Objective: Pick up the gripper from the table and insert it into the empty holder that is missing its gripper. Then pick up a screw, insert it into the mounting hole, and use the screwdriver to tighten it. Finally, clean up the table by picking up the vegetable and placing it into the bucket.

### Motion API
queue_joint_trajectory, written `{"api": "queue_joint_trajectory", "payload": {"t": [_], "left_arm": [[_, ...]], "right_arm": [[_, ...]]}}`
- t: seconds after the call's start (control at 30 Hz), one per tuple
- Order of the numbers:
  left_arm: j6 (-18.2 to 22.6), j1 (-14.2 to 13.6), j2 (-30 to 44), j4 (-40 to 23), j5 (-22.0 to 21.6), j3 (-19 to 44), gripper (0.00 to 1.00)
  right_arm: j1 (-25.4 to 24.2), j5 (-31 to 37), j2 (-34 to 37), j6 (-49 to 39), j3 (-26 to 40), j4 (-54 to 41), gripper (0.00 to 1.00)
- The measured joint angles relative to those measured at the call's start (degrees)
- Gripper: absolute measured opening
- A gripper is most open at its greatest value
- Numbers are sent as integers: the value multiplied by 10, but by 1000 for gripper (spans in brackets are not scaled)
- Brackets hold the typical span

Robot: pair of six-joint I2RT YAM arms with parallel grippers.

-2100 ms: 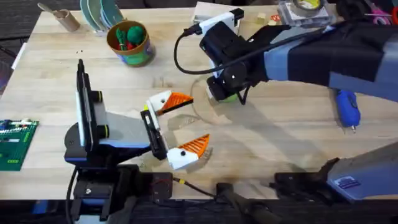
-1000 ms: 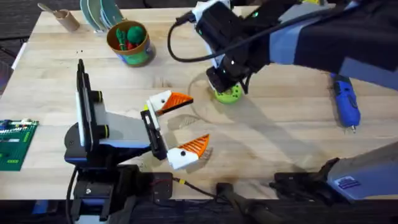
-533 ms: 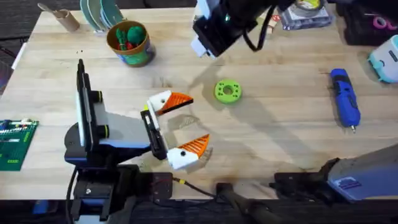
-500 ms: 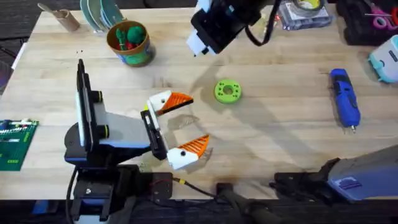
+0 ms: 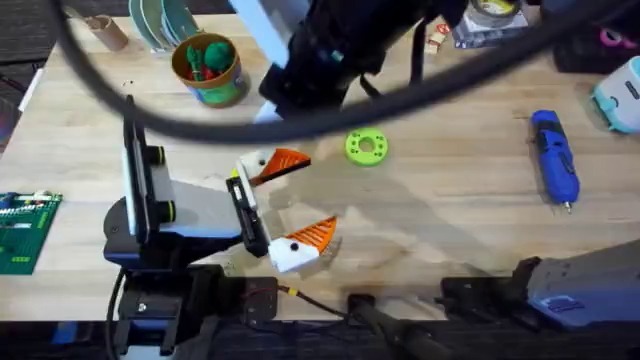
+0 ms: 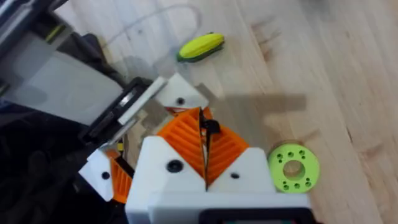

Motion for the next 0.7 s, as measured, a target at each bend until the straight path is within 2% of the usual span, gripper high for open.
{"api": "queue_joint_trajectory", "payload": {"t": [0.3, 0.7], "left_arm": [[0, 0, 0, 0, 0, 0, 993], [0, 0, 0, 0, 2, 0, 993]], "right_arm": [[44, 11, 23, -7, 0, -7, 8], [47, 33, 52, -9, 0, -6, 8]]}}
